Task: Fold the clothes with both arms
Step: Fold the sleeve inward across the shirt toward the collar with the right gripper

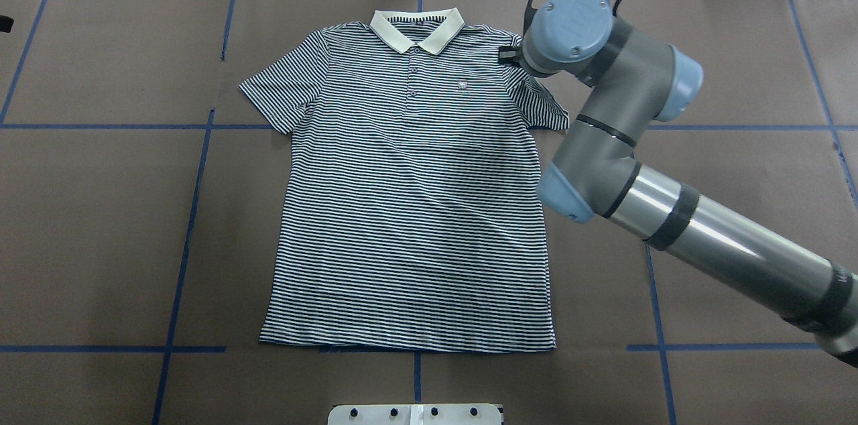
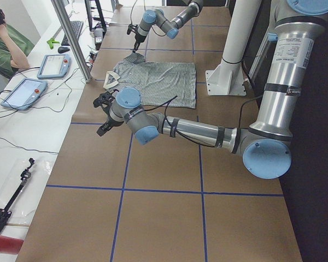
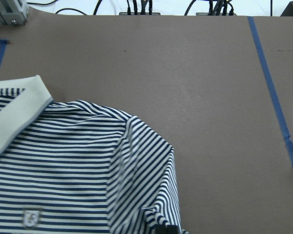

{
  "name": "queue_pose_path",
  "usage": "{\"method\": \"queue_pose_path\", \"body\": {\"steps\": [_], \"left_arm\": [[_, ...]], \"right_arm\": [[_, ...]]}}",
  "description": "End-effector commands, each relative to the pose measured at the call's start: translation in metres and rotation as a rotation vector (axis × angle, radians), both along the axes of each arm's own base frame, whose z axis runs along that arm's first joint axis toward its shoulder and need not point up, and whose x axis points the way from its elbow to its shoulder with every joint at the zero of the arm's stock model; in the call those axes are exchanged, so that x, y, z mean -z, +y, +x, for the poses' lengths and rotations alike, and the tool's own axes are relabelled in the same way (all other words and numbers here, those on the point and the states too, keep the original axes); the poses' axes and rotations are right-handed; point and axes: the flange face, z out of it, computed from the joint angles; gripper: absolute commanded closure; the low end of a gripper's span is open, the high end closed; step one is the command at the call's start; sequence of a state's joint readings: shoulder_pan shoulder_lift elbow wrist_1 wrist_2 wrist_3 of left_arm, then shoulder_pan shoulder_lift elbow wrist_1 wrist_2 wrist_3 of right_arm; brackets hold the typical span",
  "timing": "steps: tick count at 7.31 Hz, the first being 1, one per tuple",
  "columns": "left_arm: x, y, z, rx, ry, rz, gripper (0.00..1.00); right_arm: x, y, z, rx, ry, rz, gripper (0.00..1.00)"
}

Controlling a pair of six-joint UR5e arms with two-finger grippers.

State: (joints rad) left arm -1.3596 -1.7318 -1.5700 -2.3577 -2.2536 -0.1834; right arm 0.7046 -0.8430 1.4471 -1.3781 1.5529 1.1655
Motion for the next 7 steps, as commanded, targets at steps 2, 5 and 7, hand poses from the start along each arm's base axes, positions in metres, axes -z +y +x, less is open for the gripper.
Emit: {"method": "queue_pose_path", "body": {"steps": [2,5,7], "left_arm": [[-0.001,0.000,0.000,-0.001,-0.001,-0.002,0.00],[0.000,0.000,0.000,-0.001,-0.001,0.000,0.00],[0.000,0.000,0.000,-0.001,-0.001,0.000,0.00]], "right_arm": [[0.068,-0.014,-0.107,-0.150,0.033,-0.034,1.00],[0.070,-0.012,-0.116,-0.142,0.040,-0.034,1.00],[0.069,-0.012,-0.117,-0.138,0.046,-0.033,0.05]]}}
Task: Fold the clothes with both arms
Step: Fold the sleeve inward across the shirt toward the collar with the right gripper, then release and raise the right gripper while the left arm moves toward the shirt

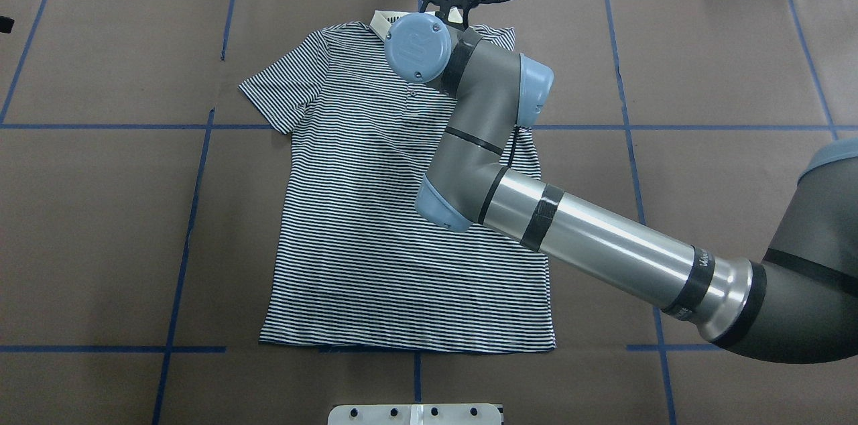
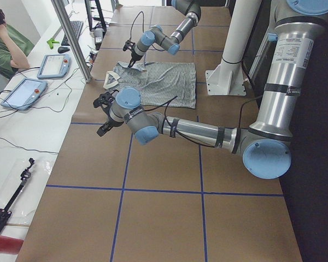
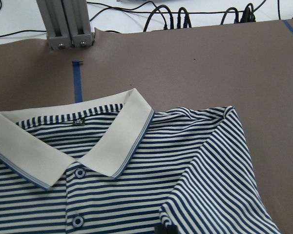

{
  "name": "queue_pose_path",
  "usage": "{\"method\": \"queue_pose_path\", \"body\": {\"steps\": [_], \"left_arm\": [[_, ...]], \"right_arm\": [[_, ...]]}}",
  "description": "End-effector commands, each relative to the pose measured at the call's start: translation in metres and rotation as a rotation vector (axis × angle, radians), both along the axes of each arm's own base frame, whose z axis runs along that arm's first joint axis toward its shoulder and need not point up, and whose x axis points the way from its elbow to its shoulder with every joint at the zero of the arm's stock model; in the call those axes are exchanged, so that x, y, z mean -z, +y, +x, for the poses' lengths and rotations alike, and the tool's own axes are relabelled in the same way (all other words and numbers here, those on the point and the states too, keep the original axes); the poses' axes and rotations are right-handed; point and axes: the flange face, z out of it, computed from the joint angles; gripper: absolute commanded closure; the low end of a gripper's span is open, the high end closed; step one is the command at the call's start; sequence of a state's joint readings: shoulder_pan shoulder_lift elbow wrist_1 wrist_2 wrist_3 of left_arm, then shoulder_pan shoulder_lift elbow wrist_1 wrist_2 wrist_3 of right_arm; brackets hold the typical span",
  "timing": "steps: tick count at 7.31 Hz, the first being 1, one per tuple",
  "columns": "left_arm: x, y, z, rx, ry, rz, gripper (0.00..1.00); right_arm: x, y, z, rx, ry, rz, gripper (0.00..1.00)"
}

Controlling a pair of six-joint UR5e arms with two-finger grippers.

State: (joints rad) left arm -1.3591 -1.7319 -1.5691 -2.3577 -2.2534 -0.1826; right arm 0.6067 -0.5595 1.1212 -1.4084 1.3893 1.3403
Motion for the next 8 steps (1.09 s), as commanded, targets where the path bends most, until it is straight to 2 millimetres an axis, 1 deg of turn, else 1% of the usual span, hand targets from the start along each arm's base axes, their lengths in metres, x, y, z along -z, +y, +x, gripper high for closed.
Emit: {"method": "queue_pose_path", "body": {"steps": [1,2,3,4,5,6,7,8], "left_arm": [[0.000,0.000,0.000,0.000,0.000,0.000,0.00],[0.001,0.000,0.002,-0.005,0.000,0.003,0.00],[0.005,0.001,0.016,-0.029,0.002,0.010,0.00],[0.020,-0.010,0.035,-0.030,0.034,-0.009,0.00],[0.033,-0.022,0.061,0.004,0.109,-0.114,0.00],[0.043,-0.028,0.092,-0.011,0.141,-0.151,0.00],[0.054,-0.038,0.101,0.001,0.170,-0.176,0.00],[0.071,-0.040,0.122,-0.007,0.177,-0.155,0.00]], "right_arm": [[0.018,-0.006,0.004,0.006,-0.015,0.007,0.01],[0.032,-0.019,0.019,0.066,-0.045,-0.024,0.01],[0.033,-0.036,0.042,0.140,-0.046,-0.027,0.01],[0.027,-0.058,0.073,0.223,-0.046,-0.029,0.00],[0.015,-0.072,0.113,0.283,-0.067,-0.019,0.00],[-0.013,-0.075,0.164,0.340,-0.079,-0.001,0.00],[-0.052,-0.076,0.225,0.427,-0.064,0.052,0.00],[-0.091,-0.075,0.292,0.525,-0.074,0.085,0.00]]}}
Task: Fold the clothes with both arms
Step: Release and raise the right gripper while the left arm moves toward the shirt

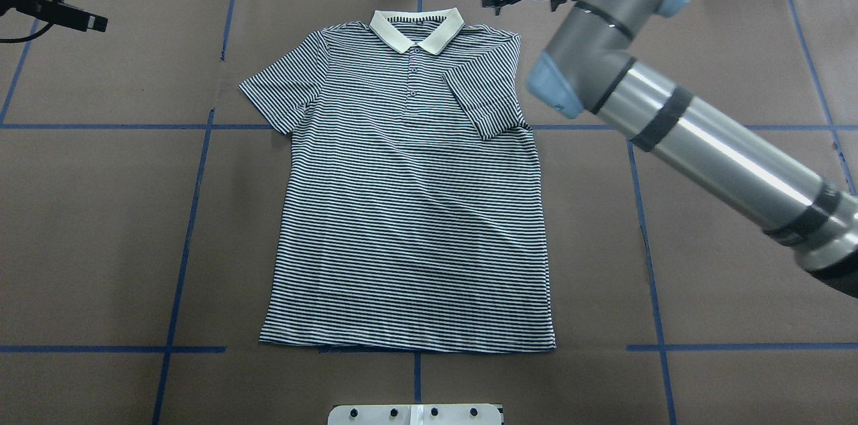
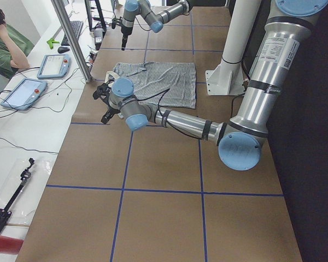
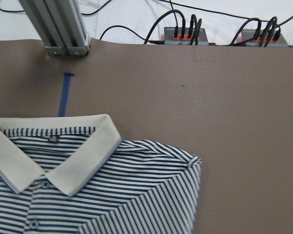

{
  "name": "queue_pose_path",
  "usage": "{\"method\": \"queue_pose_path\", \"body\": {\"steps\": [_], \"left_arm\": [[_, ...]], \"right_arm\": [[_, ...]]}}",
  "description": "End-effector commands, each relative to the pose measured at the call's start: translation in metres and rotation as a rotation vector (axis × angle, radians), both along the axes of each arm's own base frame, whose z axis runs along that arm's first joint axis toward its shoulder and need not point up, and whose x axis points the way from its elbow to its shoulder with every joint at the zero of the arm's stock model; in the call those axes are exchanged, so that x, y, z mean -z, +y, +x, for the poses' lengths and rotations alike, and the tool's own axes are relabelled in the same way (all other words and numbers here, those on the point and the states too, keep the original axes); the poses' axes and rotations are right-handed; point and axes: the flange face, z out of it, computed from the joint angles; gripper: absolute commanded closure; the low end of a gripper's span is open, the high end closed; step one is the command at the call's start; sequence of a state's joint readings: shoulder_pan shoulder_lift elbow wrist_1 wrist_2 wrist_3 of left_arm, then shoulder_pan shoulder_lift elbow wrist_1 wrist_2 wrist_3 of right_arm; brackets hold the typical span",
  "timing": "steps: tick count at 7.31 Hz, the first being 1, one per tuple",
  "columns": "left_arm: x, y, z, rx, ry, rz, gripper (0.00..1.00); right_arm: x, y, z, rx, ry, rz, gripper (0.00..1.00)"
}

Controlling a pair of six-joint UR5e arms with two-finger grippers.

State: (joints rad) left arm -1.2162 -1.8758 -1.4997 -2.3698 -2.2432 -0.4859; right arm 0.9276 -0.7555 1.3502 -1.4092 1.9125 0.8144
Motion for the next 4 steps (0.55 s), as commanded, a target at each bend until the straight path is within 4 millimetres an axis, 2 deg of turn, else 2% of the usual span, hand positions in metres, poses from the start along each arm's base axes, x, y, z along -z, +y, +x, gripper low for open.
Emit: {"method": "queue_pose_path", "body": {"steps": [1,2,3,4], "left_arm": [[0.014,0.002,0.065,0.010,0.003,-0.021,0.00],[0.024,0.005,0.114,0.107,0.027,-0.102,0.01],[0.029,0.018,0.161,0.193,0.091,-0.237,0.14],[0.033,0.023,0.199,0.293,0.122,-0.319,0.26]], "right_arm": [[-0.080,0.007,0.126,0.185,-0.025,0.072,0.00],[-0.097,0.017,0.148,0.207,-0.023,0.086,0.00],[-0.098,0.021,0.150,0.205,-0.025,0.088,0.00],[-0.099,0.021,0.150,0.204,-0.025,0.086,0.00]]}}
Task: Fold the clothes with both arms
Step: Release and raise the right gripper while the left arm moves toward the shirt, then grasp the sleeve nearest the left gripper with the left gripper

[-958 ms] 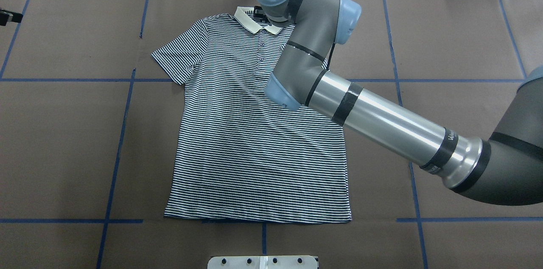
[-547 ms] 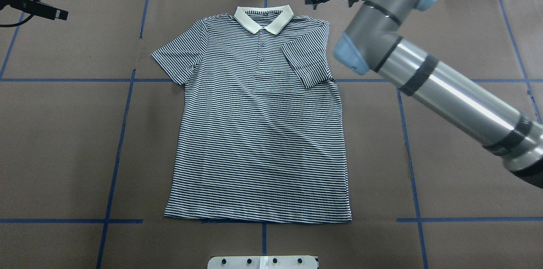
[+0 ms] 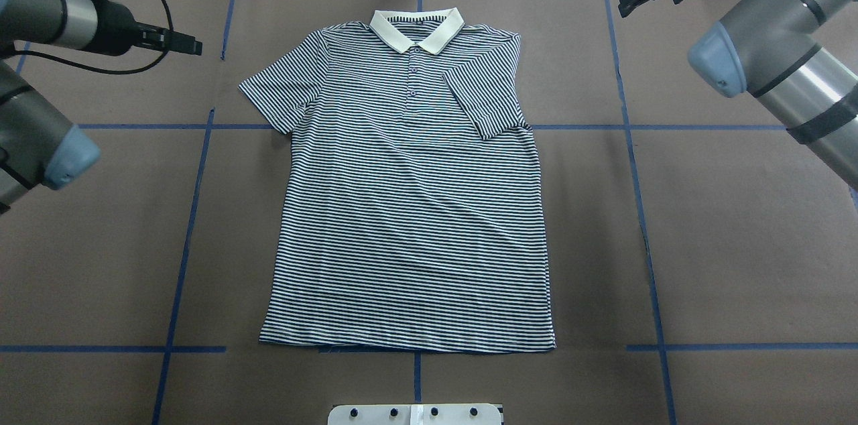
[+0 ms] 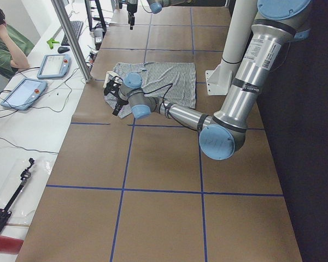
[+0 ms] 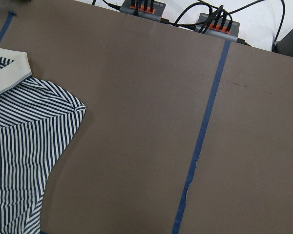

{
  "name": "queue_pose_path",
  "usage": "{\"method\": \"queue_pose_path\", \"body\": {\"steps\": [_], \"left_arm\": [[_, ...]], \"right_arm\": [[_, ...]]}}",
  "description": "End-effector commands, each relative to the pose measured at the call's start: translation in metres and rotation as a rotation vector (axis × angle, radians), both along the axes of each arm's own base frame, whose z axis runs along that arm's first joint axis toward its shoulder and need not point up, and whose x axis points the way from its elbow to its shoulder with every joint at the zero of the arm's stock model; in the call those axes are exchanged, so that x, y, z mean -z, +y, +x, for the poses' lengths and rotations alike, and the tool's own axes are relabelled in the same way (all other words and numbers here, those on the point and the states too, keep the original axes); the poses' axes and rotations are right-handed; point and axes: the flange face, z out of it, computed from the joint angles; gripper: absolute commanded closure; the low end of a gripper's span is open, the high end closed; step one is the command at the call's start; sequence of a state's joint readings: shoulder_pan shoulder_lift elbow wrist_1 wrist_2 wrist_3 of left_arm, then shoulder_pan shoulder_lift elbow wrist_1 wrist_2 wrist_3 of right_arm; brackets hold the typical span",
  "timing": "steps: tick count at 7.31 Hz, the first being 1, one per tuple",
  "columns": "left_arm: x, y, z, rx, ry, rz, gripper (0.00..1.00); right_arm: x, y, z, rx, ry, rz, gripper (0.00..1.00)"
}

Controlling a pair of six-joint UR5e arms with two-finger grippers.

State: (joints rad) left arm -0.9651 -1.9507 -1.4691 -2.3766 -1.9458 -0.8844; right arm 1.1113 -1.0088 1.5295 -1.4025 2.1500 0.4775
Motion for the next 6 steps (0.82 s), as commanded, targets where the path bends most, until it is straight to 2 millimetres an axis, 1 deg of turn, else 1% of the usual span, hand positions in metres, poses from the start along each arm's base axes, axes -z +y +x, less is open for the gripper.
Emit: {"method": "queue_pose_path", "body": {"steps": [1,2,3,4,5,6], "left_arm": [[-0.002,0.004,0.080,0.166,0.043,-0.159,0.30],[-0.018,-0.005,0.096,0.186,0.005,-0.167,0.32],[-0.034,-0.004,0.112,0.186,-0.031,-0.177,0.33],[-0.035,-0.013,0.125,0.172,-0.062,-0.156,0.34],[-0.038,-0.014,0.131,0.167,-0.073,-0.147,0.34],[-0.036,-0.012,0.135,0.161,-0.069,-0.143,0.37]], "right_arm": [[-0.005,0.003,0.006,0.005,-0.001,0.003,0.00],[-0.007,0.003,0.007,0.001,0.003,0.001,0.00],[-0.009,0.004,0.007,-0.001,0.004,0.000,0.00],[-0.015,0.008,0.009,-0.001,0.008,-0.007,0.00],[-0.015,0.009,0.010,-0.002,0.008,-0.005,0.00],[-0.017,0.009,0.010,-0.001,0.009,-0.005,0.00]]}}
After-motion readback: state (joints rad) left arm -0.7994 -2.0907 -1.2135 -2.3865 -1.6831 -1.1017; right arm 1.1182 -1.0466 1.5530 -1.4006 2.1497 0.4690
